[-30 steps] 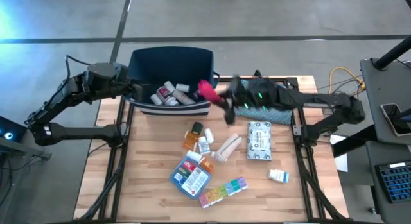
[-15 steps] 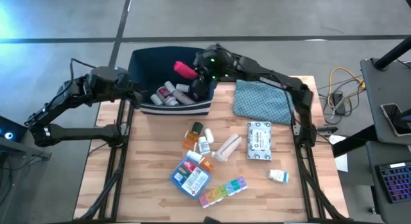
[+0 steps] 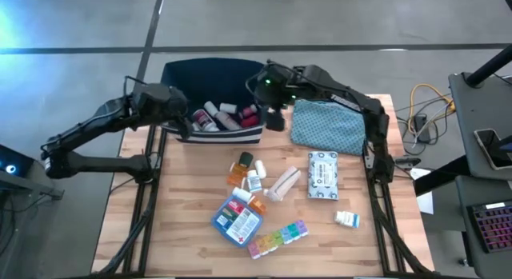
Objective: Pick & place medical supplies in basket/bin
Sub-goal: Put the brown bandage into the blue bin
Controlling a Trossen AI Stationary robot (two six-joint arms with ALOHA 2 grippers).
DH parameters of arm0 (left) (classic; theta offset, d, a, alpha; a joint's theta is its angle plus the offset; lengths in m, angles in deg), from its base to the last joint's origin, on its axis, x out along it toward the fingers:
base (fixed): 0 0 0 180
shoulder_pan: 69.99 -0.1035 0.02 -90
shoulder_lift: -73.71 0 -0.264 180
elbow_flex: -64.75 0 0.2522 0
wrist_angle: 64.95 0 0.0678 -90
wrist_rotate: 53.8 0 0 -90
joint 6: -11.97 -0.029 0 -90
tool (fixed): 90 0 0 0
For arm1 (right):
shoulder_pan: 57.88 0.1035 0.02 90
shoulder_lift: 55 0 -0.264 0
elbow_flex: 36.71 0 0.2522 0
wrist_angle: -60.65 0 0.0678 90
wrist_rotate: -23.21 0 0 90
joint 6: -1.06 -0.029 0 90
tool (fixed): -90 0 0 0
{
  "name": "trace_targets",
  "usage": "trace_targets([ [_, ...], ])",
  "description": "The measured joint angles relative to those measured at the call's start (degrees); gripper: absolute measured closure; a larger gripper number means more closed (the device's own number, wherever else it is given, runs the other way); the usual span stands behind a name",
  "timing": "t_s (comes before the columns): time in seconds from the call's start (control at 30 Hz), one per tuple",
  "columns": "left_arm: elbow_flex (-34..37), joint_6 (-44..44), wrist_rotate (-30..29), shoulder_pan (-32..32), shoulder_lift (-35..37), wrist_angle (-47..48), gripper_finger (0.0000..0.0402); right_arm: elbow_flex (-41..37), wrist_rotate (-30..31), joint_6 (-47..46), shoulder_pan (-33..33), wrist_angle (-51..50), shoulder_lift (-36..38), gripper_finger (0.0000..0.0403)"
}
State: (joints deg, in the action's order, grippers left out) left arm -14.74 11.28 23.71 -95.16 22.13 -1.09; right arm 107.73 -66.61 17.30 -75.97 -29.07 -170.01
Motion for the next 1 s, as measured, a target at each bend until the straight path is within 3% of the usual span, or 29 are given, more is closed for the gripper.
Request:
trace_targets([
  [0.13, -0.02, -3.15, -0.04, -0.93, -1.85, -1.48, 0.0127, -6.19, 0.1, 3.52, 3.32, -9.37, 3.24, 0.0149],
  [0.37, -0.88, -3.54, -0.02, -0.89, -3.22, -1.53, 0.0127, -26.57, 0.05, 3.8, 9.83, -8.65, 12.03, 0.014],
  [0.63, -5.87, -3.29, 0.02, -0.88, -2.51, -1.51, 0.0127, -47.91, -0.13, 8.18, 17.13, 5.27, 17.22, 0.0103],
  [1.0, -14.37, 5.11, 0.26, -0.85, -2.04, 4.87, 0.0127, -60.34, -0.06, 7.16, 20.56, 30.63, 16.9, 0.0022],
])
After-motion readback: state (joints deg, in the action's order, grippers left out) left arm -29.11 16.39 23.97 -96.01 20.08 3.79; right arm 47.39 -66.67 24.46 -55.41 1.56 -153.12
